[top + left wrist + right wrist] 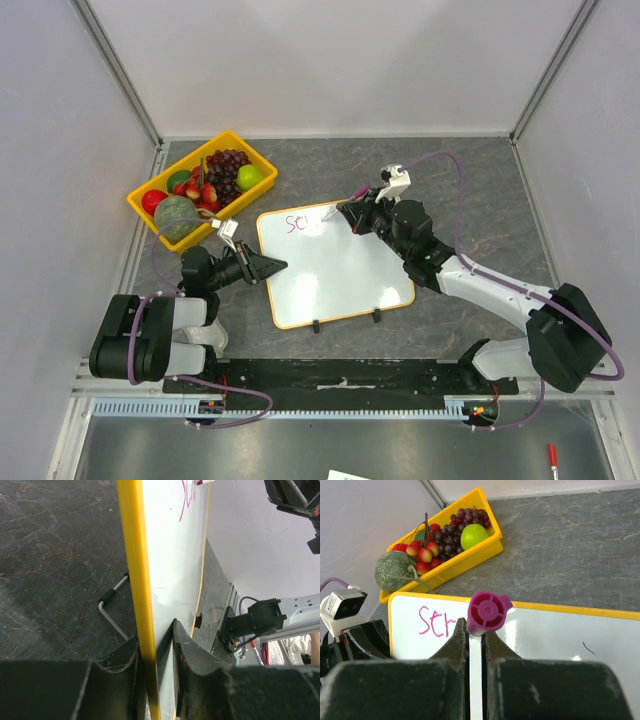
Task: Write a sentence on the whiteboard
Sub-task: Pick up the sentence from the whiteboard.
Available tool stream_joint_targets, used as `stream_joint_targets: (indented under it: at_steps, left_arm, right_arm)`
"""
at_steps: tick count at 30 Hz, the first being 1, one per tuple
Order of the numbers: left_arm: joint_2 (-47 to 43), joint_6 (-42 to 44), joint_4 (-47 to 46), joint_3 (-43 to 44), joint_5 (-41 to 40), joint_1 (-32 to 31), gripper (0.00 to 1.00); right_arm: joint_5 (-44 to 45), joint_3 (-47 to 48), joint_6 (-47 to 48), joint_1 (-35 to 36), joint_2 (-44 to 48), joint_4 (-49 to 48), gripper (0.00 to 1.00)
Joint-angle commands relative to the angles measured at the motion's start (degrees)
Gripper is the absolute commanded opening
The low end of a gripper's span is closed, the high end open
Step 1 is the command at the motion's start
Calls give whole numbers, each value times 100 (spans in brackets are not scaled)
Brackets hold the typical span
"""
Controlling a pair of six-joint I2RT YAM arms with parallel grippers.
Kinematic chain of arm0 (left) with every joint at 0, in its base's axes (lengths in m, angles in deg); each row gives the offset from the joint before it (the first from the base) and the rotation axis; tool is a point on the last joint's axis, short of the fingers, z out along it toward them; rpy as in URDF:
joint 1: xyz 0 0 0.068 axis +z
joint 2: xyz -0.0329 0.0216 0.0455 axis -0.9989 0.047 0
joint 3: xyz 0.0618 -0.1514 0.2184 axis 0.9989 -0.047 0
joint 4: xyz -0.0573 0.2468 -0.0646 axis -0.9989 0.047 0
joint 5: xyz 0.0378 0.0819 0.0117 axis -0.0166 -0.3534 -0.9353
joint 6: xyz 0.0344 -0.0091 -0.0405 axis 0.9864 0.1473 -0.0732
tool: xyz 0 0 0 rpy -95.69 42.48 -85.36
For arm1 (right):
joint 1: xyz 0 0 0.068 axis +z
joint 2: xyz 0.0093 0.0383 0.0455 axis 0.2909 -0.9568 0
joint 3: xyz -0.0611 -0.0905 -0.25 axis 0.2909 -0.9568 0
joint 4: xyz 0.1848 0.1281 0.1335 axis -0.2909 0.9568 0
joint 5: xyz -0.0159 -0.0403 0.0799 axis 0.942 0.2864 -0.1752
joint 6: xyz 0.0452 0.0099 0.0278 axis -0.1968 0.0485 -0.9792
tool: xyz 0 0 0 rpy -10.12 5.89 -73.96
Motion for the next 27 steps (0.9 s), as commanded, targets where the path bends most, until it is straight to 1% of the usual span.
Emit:
stream_joint_targets:
  at_steps: [1,8,27]
  left_arm:
    - [-39,388,97,79,-93,-41,2]
    - [-22,388,97,70,-93,-49,2]
    - [-39,396,98,70,-85,-41,2]
  right_arm:
    - [-38,-177,1,-18,112,-13,0]
    - [76,-195,-26,-18,139,-30,0]
    - [208,385,-87,-88,-116,-31,0]
